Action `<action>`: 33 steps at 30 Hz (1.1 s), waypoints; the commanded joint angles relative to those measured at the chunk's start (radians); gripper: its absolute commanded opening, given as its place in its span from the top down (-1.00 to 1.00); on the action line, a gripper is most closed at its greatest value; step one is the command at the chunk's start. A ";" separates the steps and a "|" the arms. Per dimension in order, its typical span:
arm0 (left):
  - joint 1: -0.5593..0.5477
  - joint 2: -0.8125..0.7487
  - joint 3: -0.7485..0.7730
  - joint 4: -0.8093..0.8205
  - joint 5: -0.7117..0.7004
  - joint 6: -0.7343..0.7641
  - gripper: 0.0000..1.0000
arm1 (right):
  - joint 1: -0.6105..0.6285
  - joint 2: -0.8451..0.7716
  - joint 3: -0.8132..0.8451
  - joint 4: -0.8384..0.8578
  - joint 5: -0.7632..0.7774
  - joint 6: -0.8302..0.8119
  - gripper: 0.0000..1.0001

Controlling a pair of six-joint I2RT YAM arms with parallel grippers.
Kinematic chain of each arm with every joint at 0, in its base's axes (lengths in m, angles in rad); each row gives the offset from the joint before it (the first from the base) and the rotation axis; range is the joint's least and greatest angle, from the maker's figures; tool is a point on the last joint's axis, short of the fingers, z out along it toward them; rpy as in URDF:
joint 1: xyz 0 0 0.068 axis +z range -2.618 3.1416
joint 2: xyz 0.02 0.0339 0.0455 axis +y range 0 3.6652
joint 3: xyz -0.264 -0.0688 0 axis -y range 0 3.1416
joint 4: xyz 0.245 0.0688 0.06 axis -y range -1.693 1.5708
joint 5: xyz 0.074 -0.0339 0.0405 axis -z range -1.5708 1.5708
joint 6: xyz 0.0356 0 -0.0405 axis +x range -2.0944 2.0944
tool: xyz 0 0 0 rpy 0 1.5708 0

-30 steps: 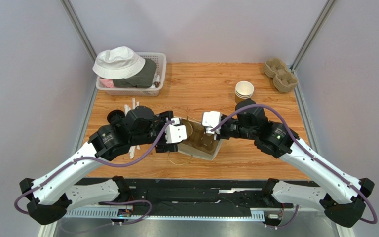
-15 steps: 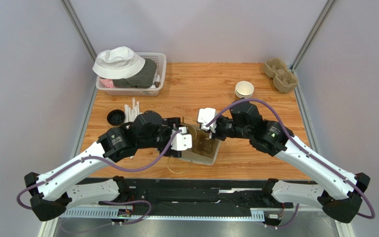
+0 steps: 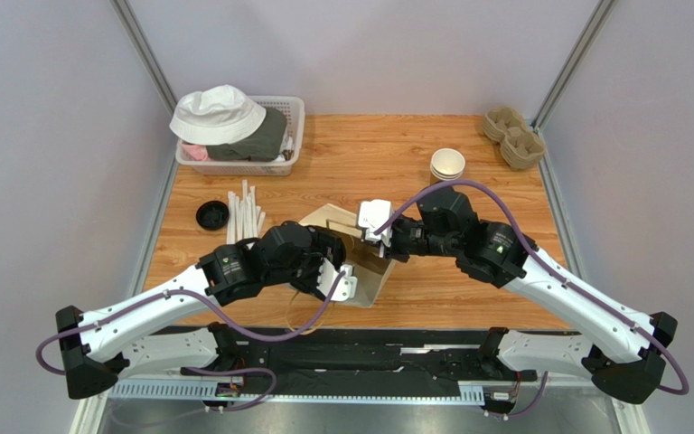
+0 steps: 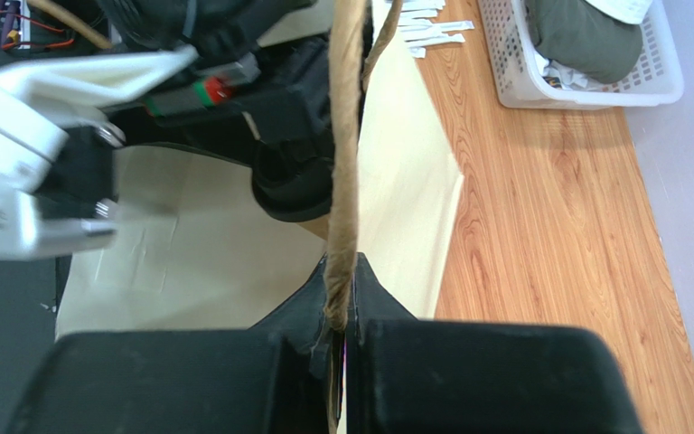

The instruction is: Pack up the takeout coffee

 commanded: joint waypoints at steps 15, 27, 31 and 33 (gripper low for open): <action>-0.063 0.113 0.047 0.044 -0.170 0.139 0.73 | 0.020 0.009 0.016 0.056 -0.058 0.006 1.00; -0.129 0.165 0.100 -0.065 -0.199 0.063 0.74 | 0.003 0.035 0.062 0.038 -0.061 0.035 1.00; -0.126 0.153 0.087 -0.106 -0.218 0.027 0.74 | 0.003 0.017 0.049 0.021 -0.084 0.021 1.00; -0.121 0.148 0.072 -0.108 -0.228 0.029 0.74 | 0.005 0.009 0.046 0.023 -0.101 0.021 1.00</action>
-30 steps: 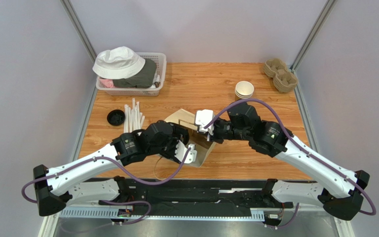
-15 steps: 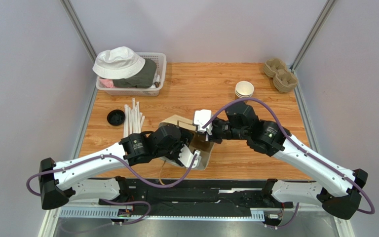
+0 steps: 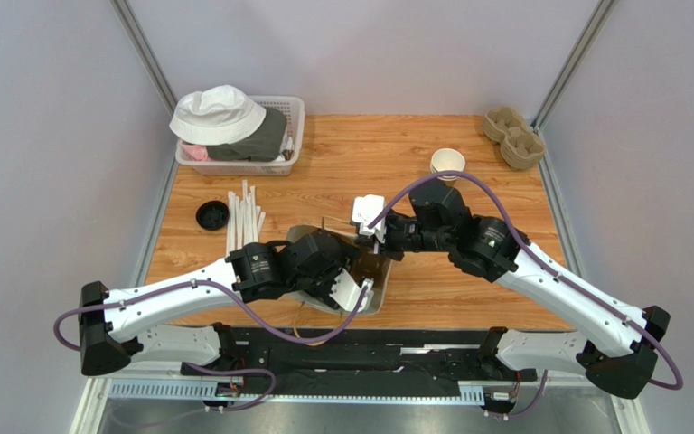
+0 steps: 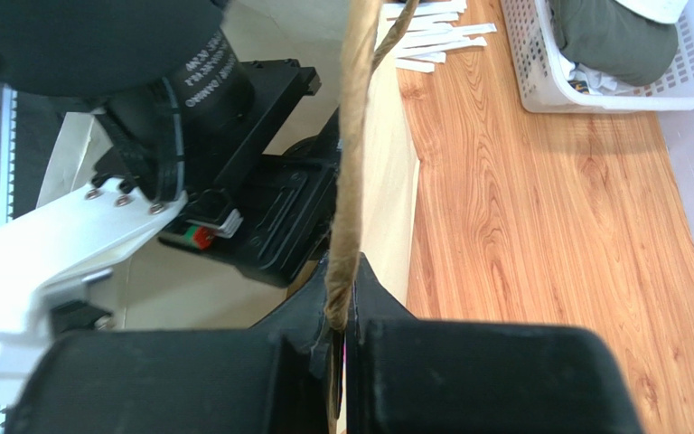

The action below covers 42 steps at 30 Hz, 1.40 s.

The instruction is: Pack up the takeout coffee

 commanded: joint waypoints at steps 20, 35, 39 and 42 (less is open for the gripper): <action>0.056 0.045 0.056 -0.141 -0.054 -0.086 0.78 | 0.054 0.004 0.031 0.027 0.011 -0.042 1.00; 0.055 0.102 0.149 -0.288 0.011 -0.117 0.80 | 0.070 0.001 0.008 0.057 0.102 -0.076 1.00; 0.055 0.111 0.123 -0.259 -0.017 -0.121 0.81 | 0.083 -0.008 0.006 0.059 0.099 -0.092 1.00; 0.056 0.113 0.100 -0.221 -0.038 -0.121 0.81 | 0.089 -0.011 0.005 0.059 0.088 -0.096 1.00</action>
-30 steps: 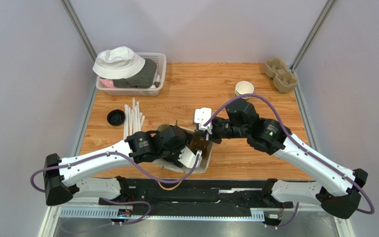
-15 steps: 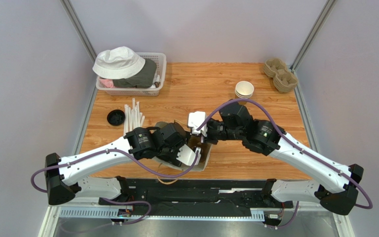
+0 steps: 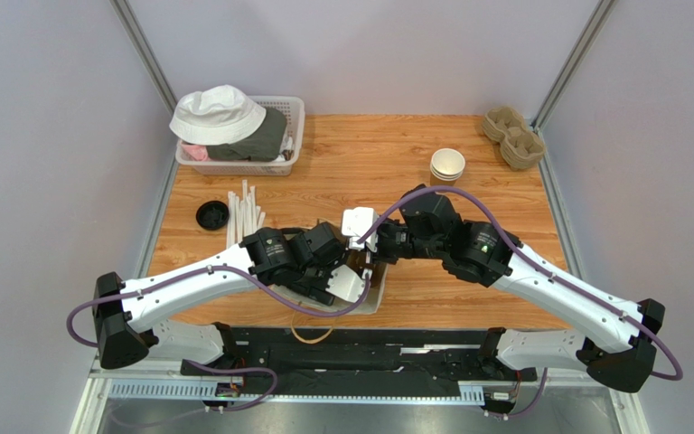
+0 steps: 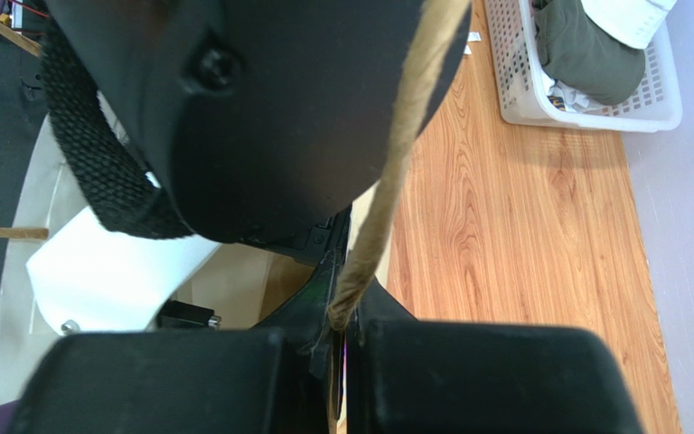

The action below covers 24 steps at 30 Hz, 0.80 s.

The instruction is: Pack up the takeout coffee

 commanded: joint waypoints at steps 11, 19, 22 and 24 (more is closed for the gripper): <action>0.007 0.004 -0.067 0.150 -0.076 -0.013 0.84 | 0.015 -0.011 0.000 0.041 -0.032 -0.012 1.00; 0.020 0.013 -0.105 0.181 -0.087 0.015 0.85 | 0.013 -0.004 0.001 0.039 -0.037 -0.012 1.00; 0.026 0.022 -0.107 0.184 -0.096 0.018 0.85 | 0.011 -0.004 0.000 0.041 -0.040 -0.008 1.00; 0.026 0.024 -0.105 0.188 -0.107 0.019 0.85 | 0.007 -0.001 0.000 0.041 -0.045 -0.005 1.00</action>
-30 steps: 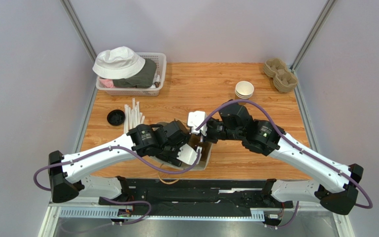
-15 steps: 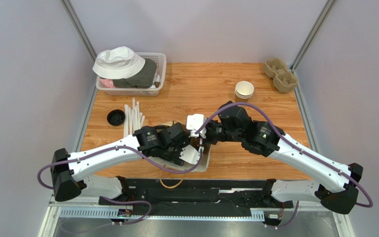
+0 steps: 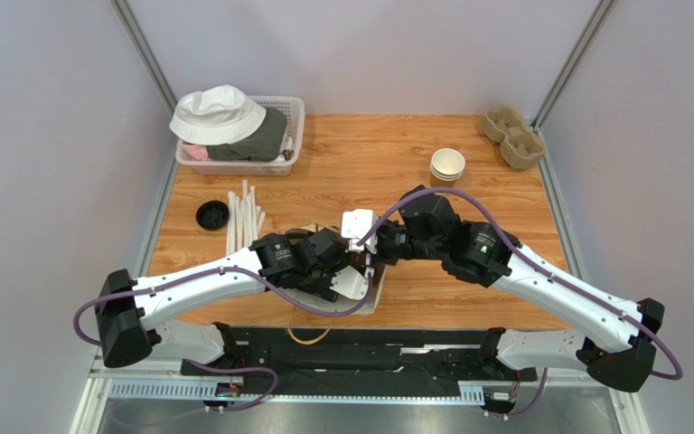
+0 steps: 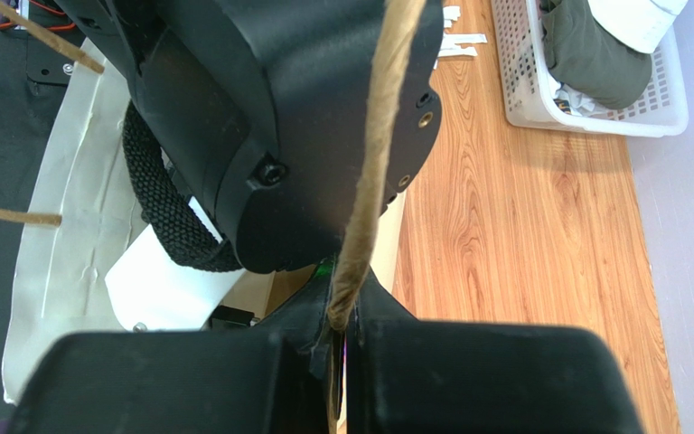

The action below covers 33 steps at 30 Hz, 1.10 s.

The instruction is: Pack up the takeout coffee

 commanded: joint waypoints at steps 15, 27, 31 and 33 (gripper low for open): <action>0.074 0.038 -0.012 0.050 0.055 0.030 0.85 | -0.081 0.030 0.030 0.017 -0.169 -0.003 1.00; 0.128 0.129 0.094 -0.045 0.179 0.085 0.86 | -0.219 0.119 0.123 -0.069 -0.381 -0.051 1.00; 0.168 0.184 0.151 -0.126 0.244 0.105 0.88 | -0.263 0.165 0.156 -0.092 -0.428 -0.069 1.00; 0.181 0.224 0.182 -0.146 0.257 0.119 0.89 | -0.286 0.178 0.168 -0.101 -0.451 -0.080 1.00</action>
